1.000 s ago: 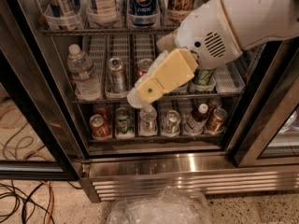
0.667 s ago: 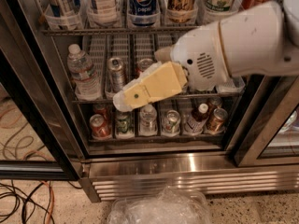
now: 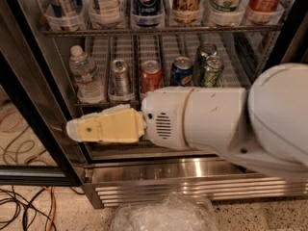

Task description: Pick pepsi can from top shelf of fridge

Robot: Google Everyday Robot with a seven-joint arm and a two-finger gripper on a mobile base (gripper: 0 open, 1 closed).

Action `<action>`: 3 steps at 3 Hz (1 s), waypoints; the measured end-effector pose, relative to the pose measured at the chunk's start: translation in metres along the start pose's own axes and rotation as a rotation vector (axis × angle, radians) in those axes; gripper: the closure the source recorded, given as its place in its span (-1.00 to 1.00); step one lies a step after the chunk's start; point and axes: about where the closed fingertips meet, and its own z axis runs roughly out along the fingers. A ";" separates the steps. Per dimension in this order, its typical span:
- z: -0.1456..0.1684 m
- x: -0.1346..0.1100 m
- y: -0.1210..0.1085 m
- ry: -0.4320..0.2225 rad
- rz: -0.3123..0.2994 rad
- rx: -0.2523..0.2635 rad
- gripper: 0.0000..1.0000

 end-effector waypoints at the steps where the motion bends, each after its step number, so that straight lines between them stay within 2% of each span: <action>1: 0.012 -0.026 -0.006 -0.142 0.108 0.085 -1.00; 2: 0.011 -0.040 -0.016 -0.199 0.144 0.139 -1.00; 3: 0.011 -0.040 -0.016 -0.199 0.144 0.139 -1.00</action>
Offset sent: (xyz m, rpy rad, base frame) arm 0.0184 0.0094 0.0136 0.1006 0.0049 -0.1403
